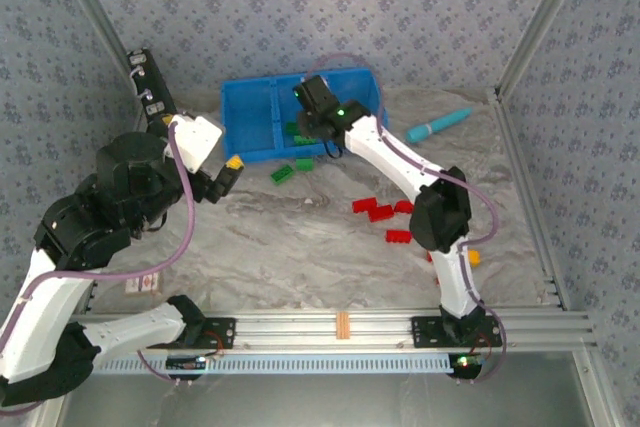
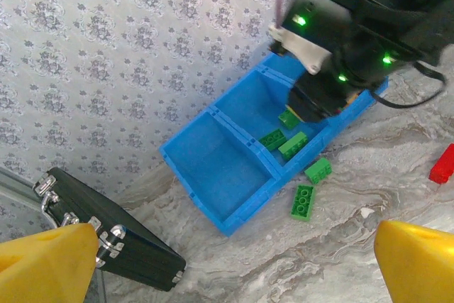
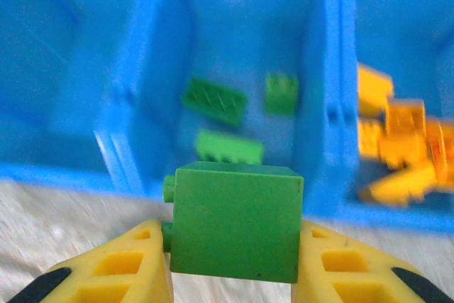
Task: Sort the legos into containers by color
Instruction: Place the lego in the container.
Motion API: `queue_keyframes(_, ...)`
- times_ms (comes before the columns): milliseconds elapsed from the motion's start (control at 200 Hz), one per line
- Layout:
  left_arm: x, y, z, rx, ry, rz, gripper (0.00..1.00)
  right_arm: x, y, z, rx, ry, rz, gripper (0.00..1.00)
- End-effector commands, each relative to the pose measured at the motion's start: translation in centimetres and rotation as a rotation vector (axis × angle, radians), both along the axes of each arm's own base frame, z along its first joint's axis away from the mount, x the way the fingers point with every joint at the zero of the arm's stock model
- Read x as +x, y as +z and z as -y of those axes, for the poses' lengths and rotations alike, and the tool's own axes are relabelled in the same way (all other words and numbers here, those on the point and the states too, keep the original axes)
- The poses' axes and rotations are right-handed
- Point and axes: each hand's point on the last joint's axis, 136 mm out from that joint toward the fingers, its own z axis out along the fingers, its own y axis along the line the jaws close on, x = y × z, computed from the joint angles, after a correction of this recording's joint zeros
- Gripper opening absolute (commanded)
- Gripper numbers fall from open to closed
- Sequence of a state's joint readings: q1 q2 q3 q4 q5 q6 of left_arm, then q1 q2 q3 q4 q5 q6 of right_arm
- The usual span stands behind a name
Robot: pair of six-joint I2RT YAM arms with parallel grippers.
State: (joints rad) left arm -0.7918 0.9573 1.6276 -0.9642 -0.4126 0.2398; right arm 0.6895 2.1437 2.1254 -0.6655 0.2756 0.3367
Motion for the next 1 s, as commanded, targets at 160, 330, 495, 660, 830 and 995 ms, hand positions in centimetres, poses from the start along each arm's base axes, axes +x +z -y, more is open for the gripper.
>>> queue_keyframes(160,0.1,1.1,-0.7,0.001,0.026,0.040,1.00,4.9,-6.2,-2.7,-0.067,0.066,-0.039,0.32)
queue_keyframes(330,0.1,1.2,-0.9,0.007,0.034,0.044,1.00,6.7,-7.9,-3.0,-0.016,0.066,-0.041,0.40)
queue_keyframes(495,0.3,0.9,-0.8,0.011,0.034,0.040,1.00,6.9,-8.5,-3.3,0.010,0.091,-0.059,0.55)
queue_keyframes(660,0.3,0.7,-1.0,0.013,0.043,0.047,1.00,5.3,-6.8,-3.2,-0.007,0.117,-0.054,0.65)
queue_keyframes(830,0.1,1.0,-1.1,0.006,0.042,0.062,1.00,2.4,-4.6,-1.8,-0.001,0.088,-0.052,0.63)
queue_keyframes(995,-0.1,1.3,-1.1,-0.009,0.034,0.068,1.00,-1.1,-5.3,-0.8,0.029,0.021,-0.114,0.63)
